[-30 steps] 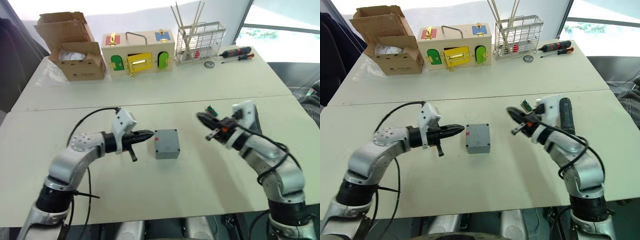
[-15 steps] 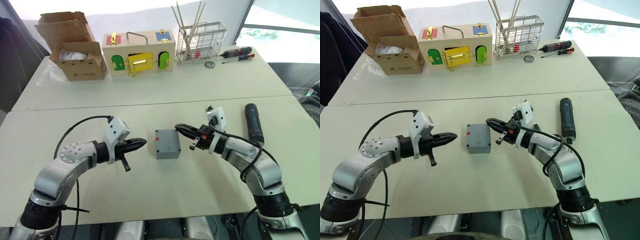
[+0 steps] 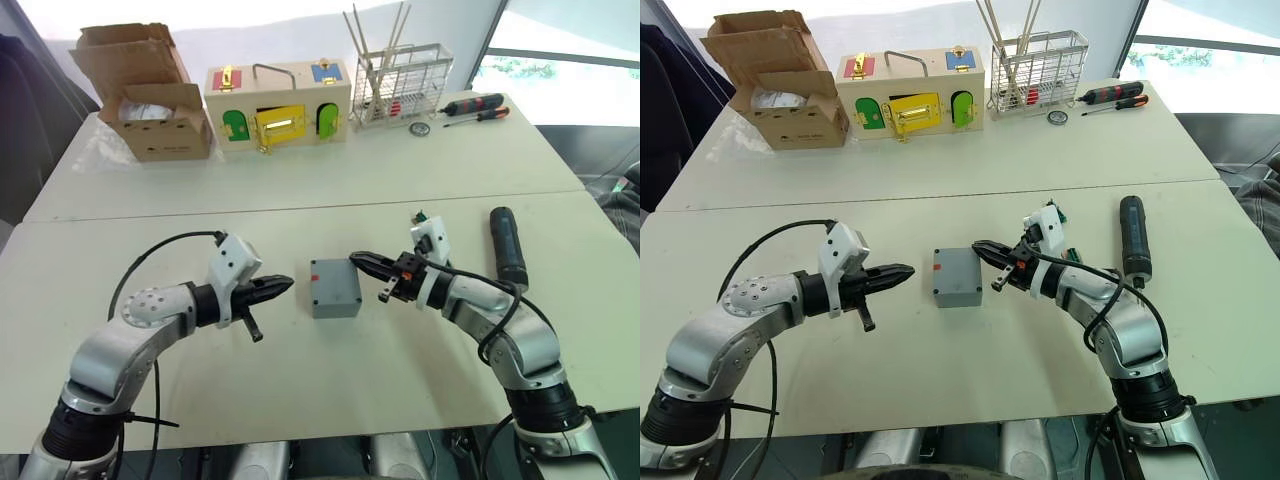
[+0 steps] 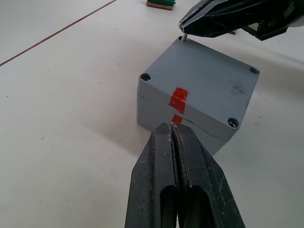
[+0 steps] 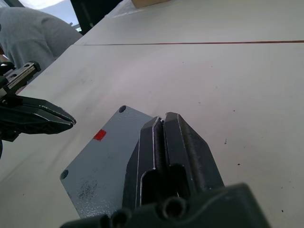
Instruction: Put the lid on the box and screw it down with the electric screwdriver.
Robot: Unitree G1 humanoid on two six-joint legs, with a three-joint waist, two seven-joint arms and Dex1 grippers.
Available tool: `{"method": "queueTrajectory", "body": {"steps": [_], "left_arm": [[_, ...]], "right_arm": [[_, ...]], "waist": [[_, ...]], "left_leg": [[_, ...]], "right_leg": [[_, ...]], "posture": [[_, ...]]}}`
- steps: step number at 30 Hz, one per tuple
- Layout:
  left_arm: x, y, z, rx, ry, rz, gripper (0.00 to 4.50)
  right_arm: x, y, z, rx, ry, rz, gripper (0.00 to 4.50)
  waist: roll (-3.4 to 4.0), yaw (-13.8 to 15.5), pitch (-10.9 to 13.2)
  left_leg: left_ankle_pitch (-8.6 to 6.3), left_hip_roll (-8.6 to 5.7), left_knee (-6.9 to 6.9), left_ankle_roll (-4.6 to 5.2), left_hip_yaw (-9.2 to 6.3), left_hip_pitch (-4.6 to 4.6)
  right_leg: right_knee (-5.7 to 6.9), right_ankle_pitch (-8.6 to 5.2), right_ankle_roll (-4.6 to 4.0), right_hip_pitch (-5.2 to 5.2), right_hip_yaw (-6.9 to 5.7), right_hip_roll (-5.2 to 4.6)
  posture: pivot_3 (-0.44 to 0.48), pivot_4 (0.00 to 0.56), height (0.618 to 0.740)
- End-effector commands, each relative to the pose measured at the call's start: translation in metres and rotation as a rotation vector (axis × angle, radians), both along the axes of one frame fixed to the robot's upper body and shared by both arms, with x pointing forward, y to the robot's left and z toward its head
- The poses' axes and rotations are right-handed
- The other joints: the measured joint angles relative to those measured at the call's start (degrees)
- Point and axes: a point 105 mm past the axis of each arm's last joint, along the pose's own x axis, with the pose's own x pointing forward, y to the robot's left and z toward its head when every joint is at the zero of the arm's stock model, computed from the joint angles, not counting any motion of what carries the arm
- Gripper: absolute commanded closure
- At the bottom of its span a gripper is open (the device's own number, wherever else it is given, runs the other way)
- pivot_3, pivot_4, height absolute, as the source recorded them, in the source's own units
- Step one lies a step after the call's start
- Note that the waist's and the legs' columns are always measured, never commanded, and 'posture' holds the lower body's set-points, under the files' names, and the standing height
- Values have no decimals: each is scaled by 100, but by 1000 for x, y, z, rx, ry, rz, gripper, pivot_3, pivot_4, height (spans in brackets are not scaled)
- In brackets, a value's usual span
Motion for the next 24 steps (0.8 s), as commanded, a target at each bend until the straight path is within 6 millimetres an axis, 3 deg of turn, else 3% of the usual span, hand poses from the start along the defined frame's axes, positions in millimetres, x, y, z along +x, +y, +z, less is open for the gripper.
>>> {"method": "queueTrajectory", "body": {"steps": [1, 2, 3, 4, 9, 12, 18, 24], "left_arm": [[0, -6, 6, -1, -37, -23, 4500], [0, -7, 6, -1, -38, -24, 4500], [0, -7, 7, -2, -39, -25, 4500], [0, -8, 7, -2, -40, -26, 4500], [1, -8, 7, -2, -44, -30, 4500], [3, -8, 9, -4, -51, -39, 4500], [5, -17, 18, -38, -67, -90, 4500], [-6, -48, 31, -60, -96, -256, 4500]], "right_arm": [[0, 6, 2, -28, -28, 18, 4457], [1, 6, 0, -50, -28, 21, 4457], [1, 5, -1, -65, -28, 24, 3900], [1, 5, -2, -74, -28, 26, 3627], [1, -1, 2, -95, -56, 9, 1025], [-1, -11, 15, -84, -79, -13, 37], [-1, -49, 55, -27, -96, -110, 37], [28, -154, 117, -240, -240, -490, 37]], "waist": [[0, -2, 0], [0, -5, 0], [0, -6, 0], [0, -4, 0], [0, 1, -1], [0, 12, 0], [0, 16, 0], [2, 39, 2]], "left_leg": [[0, 0, 0, 0, 0, 0], [0, 0, 0, 0, 0, 0], [0, 0, 0, 0, 0, 0], [0, 0, 0, 0, 0, 0], [0, -1, -1, -1, 0, 0], [0, -1, -1, -1, 1, 0], [-1, -1, 0, 1, 0, -2], [-18, -3, 2, 32, 6, -2]], "right_leg": [[0, 0, 0, 0, 0, 0], [0, 0, 0, 0, 0, 0], [0, 0, 0, 0, 0, 0], [0, 0, 0, 0, 0, 0], [-1, 0, 0, 0, 0, 0], [-1, 0, 0, 0, 0, 0], [-3, 0, 0, 1, 0, -1], [-7, 0, 0, 4, 1, -3]], "posture": [[0, 150, 734], [0, 150, 734], [0, 150, 734], [0, 150, 734], [0, 150, 734], [0, 150, 734], [0, 150, 734], [0, 150, 734]]}}
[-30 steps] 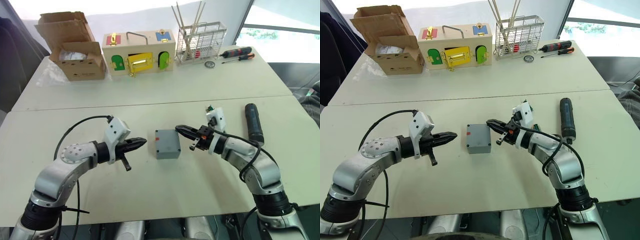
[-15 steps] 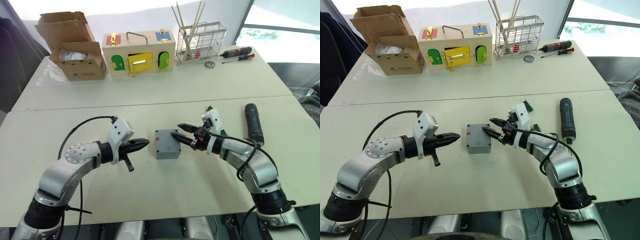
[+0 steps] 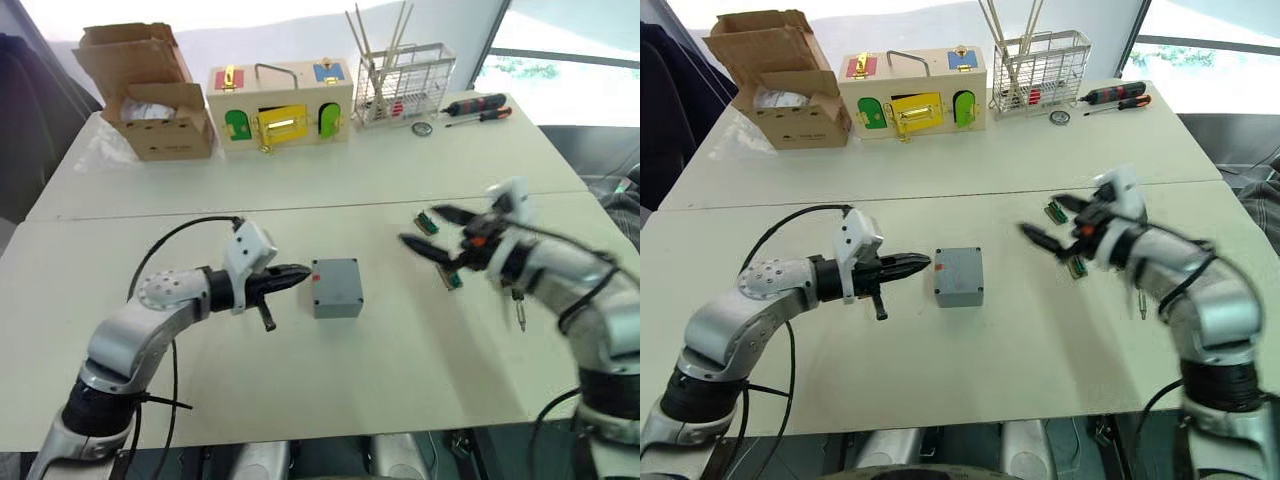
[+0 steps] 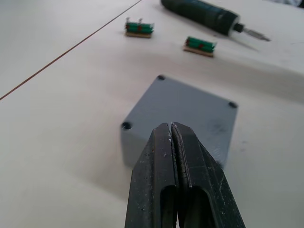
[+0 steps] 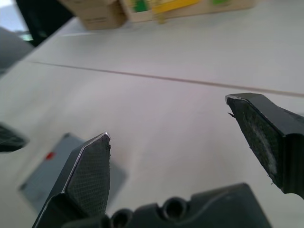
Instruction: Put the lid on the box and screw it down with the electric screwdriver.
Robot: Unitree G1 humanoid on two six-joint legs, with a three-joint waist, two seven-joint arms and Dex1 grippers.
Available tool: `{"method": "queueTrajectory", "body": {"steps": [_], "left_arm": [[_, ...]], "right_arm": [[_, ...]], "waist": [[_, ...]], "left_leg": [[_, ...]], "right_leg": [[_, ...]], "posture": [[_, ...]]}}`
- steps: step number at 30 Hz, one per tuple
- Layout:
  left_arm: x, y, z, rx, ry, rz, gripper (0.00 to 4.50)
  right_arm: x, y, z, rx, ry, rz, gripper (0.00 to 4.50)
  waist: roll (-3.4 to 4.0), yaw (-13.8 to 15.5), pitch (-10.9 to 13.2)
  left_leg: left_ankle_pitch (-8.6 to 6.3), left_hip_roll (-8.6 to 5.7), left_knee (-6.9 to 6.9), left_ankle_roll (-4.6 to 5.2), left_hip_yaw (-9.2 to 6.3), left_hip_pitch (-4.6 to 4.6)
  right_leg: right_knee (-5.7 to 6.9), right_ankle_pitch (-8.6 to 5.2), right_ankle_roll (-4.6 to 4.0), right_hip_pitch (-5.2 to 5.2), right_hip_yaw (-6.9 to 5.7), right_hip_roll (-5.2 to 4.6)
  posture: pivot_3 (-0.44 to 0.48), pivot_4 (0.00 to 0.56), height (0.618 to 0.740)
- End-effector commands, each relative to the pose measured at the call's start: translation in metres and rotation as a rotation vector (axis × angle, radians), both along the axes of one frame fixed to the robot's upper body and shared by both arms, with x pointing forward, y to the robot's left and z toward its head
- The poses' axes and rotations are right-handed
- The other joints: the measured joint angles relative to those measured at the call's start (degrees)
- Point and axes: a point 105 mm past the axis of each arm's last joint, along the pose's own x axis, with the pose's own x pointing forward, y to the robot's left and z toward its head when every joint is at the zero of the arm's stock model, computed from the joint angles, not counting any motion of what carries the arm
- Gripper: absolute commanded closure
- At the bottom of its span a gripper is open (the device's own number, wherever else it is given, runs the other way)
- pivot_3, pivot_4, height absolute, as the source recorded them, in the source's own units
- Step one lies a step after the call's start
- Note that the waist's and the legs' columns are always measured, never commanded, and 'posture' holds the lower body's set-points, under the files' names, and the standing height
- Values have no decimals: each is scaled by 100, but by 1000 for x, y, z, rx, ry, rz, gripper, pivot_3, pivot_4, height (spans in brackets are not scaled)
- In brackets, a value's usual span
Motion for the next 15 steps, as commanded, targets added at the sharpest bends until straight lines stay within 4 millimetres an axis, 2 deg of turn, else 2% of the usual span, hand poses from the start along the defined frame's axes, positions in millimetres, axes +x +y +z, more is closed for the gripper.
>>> {"method": "queueTrajectory", "body": {"steps": [1, 3, 6, 8, 11, 15], "left_arm": [[-10, -20, 13, -6, -57, -112, 4500], [-11, -27, 18, -3, -83, -152, 4500], [-12, -36, 26, -13, -120, -193, 4500], [-12, -41, 28, -12, -139, -203, 4500], [-14, -45, 28, -14, -155, -204, 4500], [-20, -46, 27, -5, -171, -210, 4500]], "right_arm": [[12, -53, 48, -112, -146, -213, 37], [12, -63, 57, -177, -56, -200, 37], [3, -79, 41, -282, 226, -190, 37], [-4, -93, 23, -224, 452, -239, 37], [-18, -98, 2, -106, 702, -237, 37], [-16, -105, -12, -72, 809, -266, 37]], "waist": [[0, 2, 0], [1, -15, 1], [3, -42, 2], [3, -61, 1], [2, -48, 3], [7, -42, 5]], "left_leg": [[0, 0, -1, 1, 2, 0], [0, 0, -1, 0, 6, 0], [0, 3, -6, 1, 12, -1], [-4, 5, -6, 6, 14, 0], [-7, 7, -1, 12, 23, -1], [-7, 5, -1, 13, 25, -6]], "right_leg": [[0, 0, 0, -1, 1, 0], [0, 0, 0, -2, 1, 1], [-1, 0, 0, -6, 0, 2], [-7, 0, 0, -4, -1, 4], [-11, 0, 0, -2, 6, 0], [-13, 0, 0, -7, 8, -4]], "posture": [[0, 150, 734], [0, 150, 734], [0, 150, 734], [0, 150, 734], [0, 150, 734], [0, 150, 734]]}}
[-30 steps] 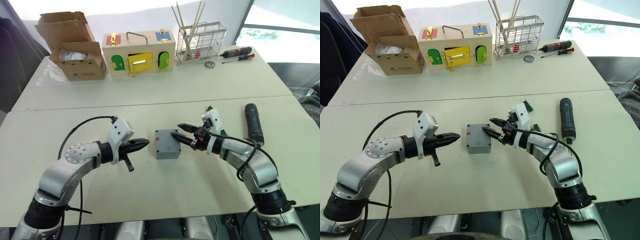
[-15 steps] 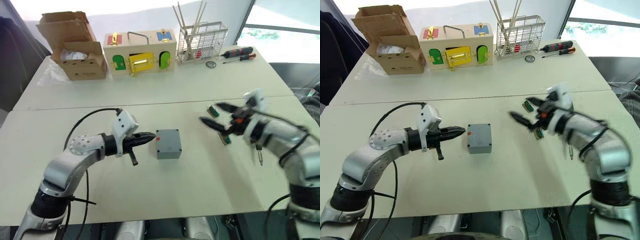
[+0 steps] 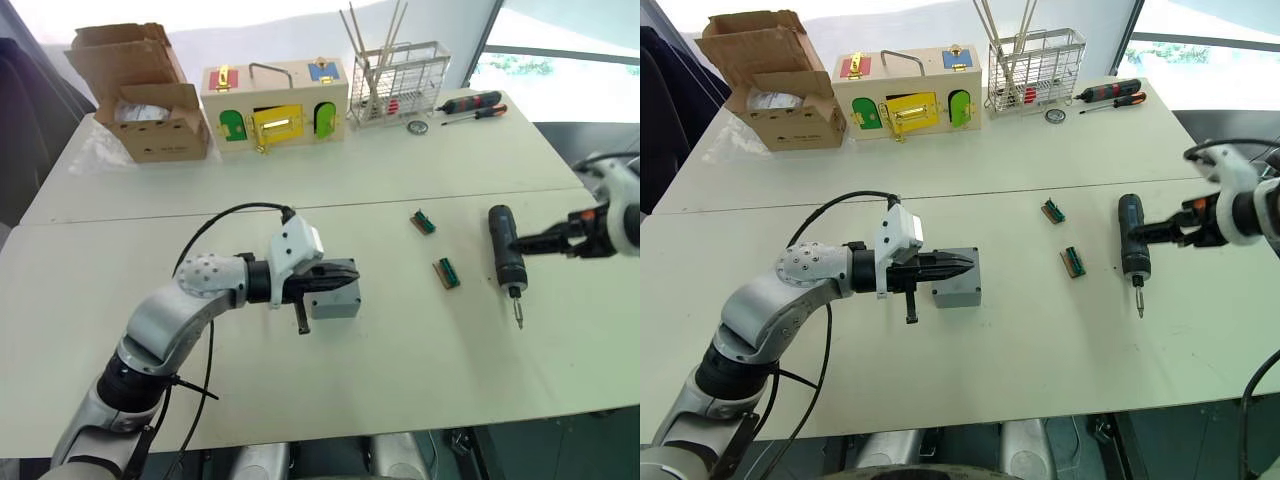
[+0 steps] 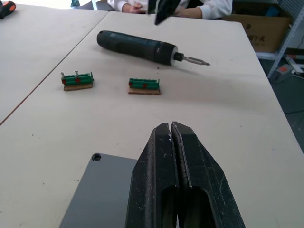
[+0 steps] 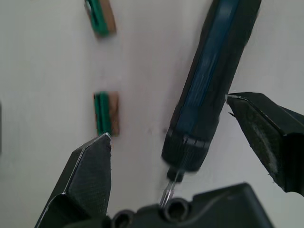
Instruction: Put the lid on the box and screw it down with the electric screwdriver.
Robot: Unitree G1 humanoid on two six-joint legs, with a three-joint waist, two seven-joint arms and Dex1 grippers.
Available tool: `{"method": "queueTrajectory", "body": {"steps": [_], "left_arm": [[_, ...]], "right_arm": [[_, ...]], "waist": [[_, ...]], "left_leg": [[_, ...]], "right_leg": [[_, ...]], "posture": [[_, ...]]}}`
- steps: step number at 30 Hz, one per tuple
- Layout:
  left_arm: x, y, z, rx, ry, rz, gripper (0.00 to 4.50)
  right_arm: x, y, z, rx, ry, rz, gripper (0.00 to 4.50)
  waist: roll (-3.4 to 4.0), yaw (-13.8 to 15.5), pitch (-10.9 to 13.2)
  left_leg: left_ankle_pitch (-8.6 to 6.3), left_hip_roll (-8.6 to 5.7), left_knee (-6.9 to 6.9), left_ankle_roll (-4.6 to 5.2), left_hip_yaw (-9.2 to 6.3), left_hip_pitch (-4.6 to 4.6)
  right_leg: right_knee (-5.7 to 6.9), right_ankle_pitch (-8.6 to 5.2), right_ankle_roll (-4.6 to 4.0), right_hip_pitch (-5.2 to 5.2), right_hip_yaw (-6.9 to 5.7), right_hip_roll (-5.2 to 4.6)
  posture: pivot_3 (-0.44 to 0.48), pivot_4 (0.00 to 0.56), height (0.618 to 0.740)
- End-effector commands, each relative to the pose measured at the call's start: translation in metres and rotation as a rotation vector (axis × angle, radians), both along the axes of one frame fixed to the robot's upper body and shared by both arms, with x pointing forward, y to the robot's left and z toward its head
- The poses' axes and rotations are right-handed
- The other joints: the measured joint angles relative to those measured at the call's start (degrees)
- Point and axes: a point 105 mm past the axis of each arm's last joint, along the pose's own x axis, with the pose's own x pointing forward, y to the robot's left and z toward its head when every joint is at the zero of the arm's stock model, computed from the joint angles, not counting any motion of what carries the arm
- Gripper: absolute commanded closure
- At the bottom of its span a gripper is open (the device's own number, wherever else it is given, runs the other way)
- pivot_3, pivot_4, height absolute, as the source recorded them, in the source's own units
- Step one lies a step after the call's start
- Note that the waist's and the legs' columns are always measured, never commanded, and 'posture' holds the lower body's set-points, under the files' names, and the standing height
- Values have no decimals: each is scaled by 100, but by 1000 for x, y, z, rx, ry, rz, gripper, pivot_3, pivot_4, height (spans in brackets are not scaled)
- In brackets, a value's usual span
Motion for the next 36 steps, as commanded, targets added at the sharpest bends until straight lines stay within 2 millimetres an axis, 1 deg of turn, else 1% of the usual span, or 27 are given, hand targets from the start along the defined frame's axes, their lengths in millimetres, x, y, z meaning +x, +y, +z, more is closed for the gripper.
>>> {"method": "queueTrajectory", "body": {"steps": [1, 4, 5, 8, 10, 13, 16, 19, 20, 21, 23, 26, 27, 28, 32, 35, 36], "left_arm": [[-14, -2, 6, 10, -65, -35, 4500], [-23, 0, 1, 34, -61, -43, 4500], [-24, 0, 1, 33, -60, -33, 4500], [-26, 2, -1, 30, -53, 5, 4500], [-27, 3, -3, 29, -46, 25, 4500], [-27, 2, -5, 31, -40, 48, 4500], [-29, 5, -7, 29, -27, 83, 4500], [-30, 7, -8, 27, -17, 113, 4500], [-30, 8, -9, 28, -14, 121, 4500], [-30, 10, -10, 31, -11, 129, 4500], [-30, 12, -12, 39, -7, 141, 4500], [-30, 14, -12, 49, -10, 150, 4500], [-30, 14, -12, 49, -10, 152, 4500], [-29, 14, -12, 49, -10, 153, 4500], [-27, 18, -15, 58, 2, 155, 4500], [-25, 24, -17, 59, 23, 159, 4500], [-22, 28, -17, 53, 33, 165, 4500]], "right_arm": [[4, -4, 5, 52, 42, -54, 37], [10, 1, -3, 90, 113, -84, 37], [12, -1, -7, 82, 130, -94, 37], [18, -5, -19, 45, 179, -104, 37], [20, -5, -26, 30, 210, -97, 37], [23, -8, -34, 3, 243, -94, 37], [26, -13, -53, -74, 283, -99, 37], [31, -13, -63, -111, 290, -86, 37], [32, -14, -64, -125, 289, -77, 556], [33, -13, -67, -141, 295, -62, 758], [31, -15, -71, -174, 320, -30, 1392], [25, -20, -76, -207, 366, 7, 2260], [23, -21, -78, -213, 378, 13, 2638], [21, -22, -80, -214, 387, 11, 2715], [22, -21, -84, -199, 374, -4, 2715], [38, -21, -73, -164, 242, -61, 2715], [50, -17, -61, -127, 137, -69, 2715]], "waist": [[2, -16, 1], [3, -22, 1], [3, -12, 1], [1, 15, 1], [-3, 9, 1], [-3, -5, 1], [-1, -31, 0], [-29, -30, -17], [-41, -24, -25], [-54, -21, -32], [-75, -15, -46], [-79, -6, -48], [-79, -7, -48], [-79, -7, -49], [-81, -2, -50], [-99, -11, -61], [-104, -15, -64]], "left_leg": [[2, -1, 0, -3, 0, -2], [5, -1, 0, -10, 7, 1], [5, -1, 0, -9, 6, 1], [5, -1, 1, -10, 4, 0], [15, -3, 4, -28, 2, -1], [16, -4, 7, -29, 4, 0], [17, -4, 1, -32, 4, 3], [19, -4, 0, -36, 2, 5], [20, -4, 1, -38, 1, 5], [20, -4, 3, -38, 0, 6], [21, -5, 8, -39, -2, 9], [20, -5, 8, -39, -7, 9], [20, -5, 6, -39, -8, 9], [20, -5, 5, -39, -10, 9], [22, -5, 3, -43, -18, 9], [23, -5, 3, -44, -20, 10], [23, -5, 4, -45, -20, 10]], "right_leg": [[0, 0, 0, -2, 0, -1], [2, 1, 1, -4, 4, 1], [2, 1, 1, -4, 3, 2], [2, 1, 1, -4, 3, 1], [0, 1, 1, 0, 3, 1], [0, 1, 1, 2, 4, 0], [3, 1, 1, -2, 3, 5], [6, 1, 1, -3, 2, 6], [6, 1, 1, 0, 1, 6], [5, 1, 1, 3, 1, 6], [2, 2, 0, 12, 2, 4], [1, 1, 0, 15, 1, 4], [0, 1, 0, 14, 1, 4], [0, 1, 0, 14, -2, 5], [1, 1, -1, 15, -9, 6], [1, 1, -1, 17, -10, 6], [1, 1, -1, 17, -9, 6]], "posture": [[0, 150, 734], [0, 150, 734], [0, 150, 734], [0, 150, 734], [0, 150, 734], [0, 150, 734], [0, 150, 734], [0, 150, 734], [0, 150, 734], [0, 150, 734], [0, 150, 734], [0, 150, 734], [0, 150, 734], [0, 150, 734], [0, 150, 734], [0, 150, 734], [0, 150, 734]]}}
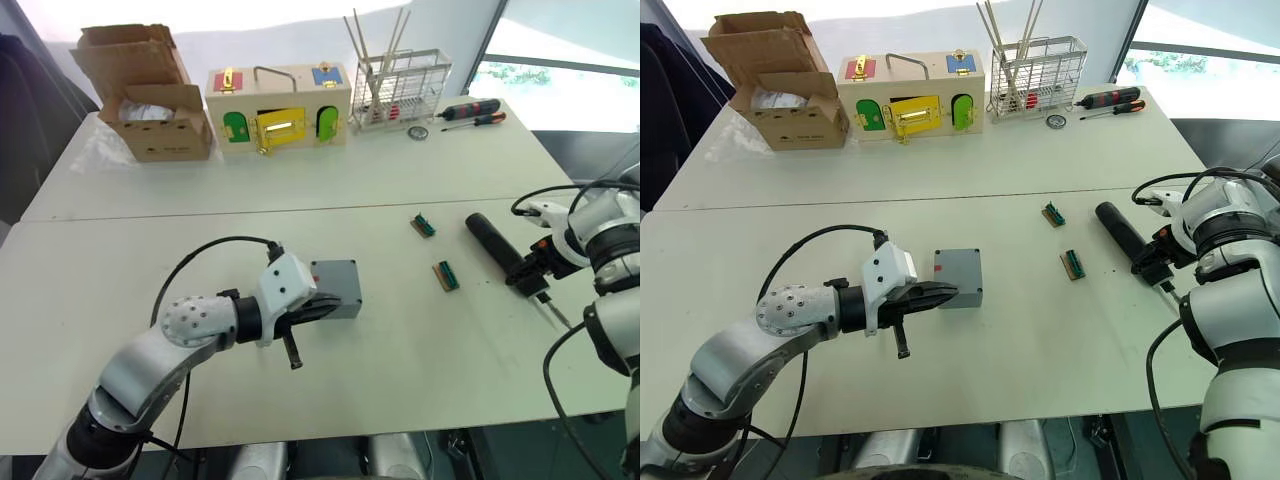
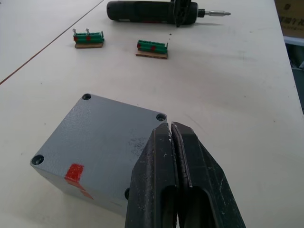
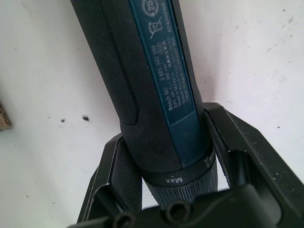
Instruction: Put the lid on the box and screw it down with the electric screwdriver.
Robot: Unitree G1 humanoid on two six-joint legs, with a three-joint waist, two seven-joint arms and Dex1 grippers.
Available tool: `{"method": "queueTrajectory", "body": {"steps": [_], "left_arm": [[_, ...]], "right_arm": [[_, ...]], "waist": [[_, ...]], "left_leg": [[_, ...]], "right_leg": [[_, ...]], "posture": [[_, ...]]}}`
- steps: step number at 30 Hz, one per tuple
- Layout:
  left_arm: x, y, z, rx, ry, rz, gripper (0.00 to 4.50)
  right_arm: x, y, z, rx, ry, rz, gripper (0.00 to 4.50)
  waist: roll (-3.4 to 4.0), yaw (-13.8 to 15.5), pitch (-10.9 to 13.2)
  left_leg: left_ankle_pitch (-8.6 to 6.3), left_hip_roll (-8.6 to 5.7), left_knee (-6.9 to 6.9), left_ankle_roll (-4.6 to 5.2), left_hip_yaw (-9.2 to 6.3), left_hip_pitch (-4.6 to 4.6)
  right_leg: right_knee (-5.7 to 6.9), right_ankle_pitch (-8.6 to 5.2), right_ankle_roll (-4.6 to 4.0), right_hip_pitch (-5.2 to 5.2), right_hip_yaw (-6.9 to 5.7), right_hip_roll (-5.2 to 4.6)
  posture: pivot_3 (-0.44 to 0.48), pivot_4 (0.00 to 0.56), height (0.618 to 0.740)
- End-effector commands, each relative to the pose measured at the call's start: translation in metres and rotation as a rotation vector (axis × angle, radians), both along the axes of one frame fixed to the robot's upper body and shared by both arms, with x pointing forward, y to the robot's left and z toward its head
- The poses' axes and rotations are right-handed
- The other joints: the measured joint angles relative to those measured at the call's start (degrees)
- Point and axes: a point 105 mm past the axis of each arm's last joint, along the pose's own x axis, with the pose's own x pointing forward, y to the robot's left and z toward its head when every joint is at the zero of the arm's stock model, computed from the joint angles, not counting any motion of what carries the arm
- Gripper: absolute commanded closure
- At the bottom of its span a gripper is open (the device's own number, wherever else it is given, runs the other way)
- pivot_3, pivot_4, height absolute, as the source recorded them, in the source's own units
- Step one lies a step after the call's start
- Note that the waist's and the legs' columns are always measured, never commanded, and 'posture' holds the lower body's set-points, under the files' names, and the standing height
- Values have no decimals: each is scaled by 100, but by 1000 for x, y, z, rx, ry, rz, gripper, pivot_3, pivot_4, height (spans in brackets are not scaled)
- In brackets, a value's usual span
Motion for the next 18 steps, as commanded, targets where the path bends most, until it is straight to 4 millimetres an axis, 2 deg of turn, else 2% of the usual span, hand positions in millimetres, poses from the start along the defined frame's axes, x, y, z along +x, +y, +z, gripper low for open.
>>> {"method": "queueTrajectory", "body": {"steps": [1, 2, 3, 5, 7, 8, 9, 10, 13, 16, 18], "left_arm": [[4, 10, 8, -31, -9, 2, 4500], [8, 16, 9, -38, -2, 13, 4500], [15, 23, 11, -49, 10, 26, 4500], [25, 32, 15, -72, 29, 36, 4500], [30, 37, 18, -89, 49, 28, 4500], [32, 38, 19, -100, 58, 22, 4500], [34, 39, 20, -109, 66, 17, 4500], [35, 40, 21, -116, 72, 15, 4500], [45, 37, 22, -137, 102, -1, 4500], [49, 29, 24, -129, 105, -36, 4500], [50, 25, 24, -111, 99, -55, 4500]], "right_arm": [[26, 9, 16, 72, -217, -34, 2715], [38, 14, 35, 120, -333, -60, 2715], [51, 10, 68, 137, -516, -77, 2715], [60, 5, 120, 154, -814, -106, 2715], [58, 19, 172, 197, -1214, -76, 2715], [46, 30, 198, 243, -1431, -76, 2715], [32, 41, 212, 334, -1560, -113, 2715], [22, 49, 216, 397, -1624, -147, 2715], [-9, 112, 210, 546, -1758, -79, 2715], [-29, 168, 185, 708, -1711, 20, 2715], [-36, 190, 167, 808, -1646, 17, 2715]], "waist": [[-5, -20, -3], [-5, -46, -3], [0, -69, 0], [59, -66, 32], [98, -16, 50], [98, -8, 50], [102, -17, 49], [107, -19, 46], [105, -2, 43], [106, 2, 43], [108, 14, 44]], "left_leg": [[0, 0, 2, 0, 1, 1], [0, 1, 4, 0, 5, 2], [0, 0, 4, 1, 15, 3], [-1, 0, 3, 2, 30, 2], [-1, -1, -6, 3, 44, -12], [-1, 3, -25, 3, 42, -22], [-2, 7, -36, 2, 30, -34], [-2, 7, -27, 1, 28, -54], [10, 14, -19, -18, -7, -96], [18, -1, 12, -28, -7, -98], [18, -10, 33, -22, -6, -82]], "right_leg": [[-1, 0, -1, 3, 2, -1], [-2, 1, -2, 4, 6, -2], [-4, 2, -3, 3, 15, -3], [1, 3, -3, -12, 26, -6], [12, 2, 0, -41, 33, -8], [19, 0, 2, -61, 27, -3], [52, 0, 2, -85, 9, 4], [93, -1, 2, -124, 5, 0], [105, -3, 2, -161, -14, 0], [100, -2, 1, -136, -6, -8], [87, 3, -1, -105, -1, -11]], "posture": [[0, 150, 734], [0, 150, 734], [0, 150, 734], [0, 150, 734], [0, 150, 734], [0, 150, 734], [0, 150, 734], [0, 150, 734], [0, 150, 734], [0, 150, 734], [0, 150, 734]]}}
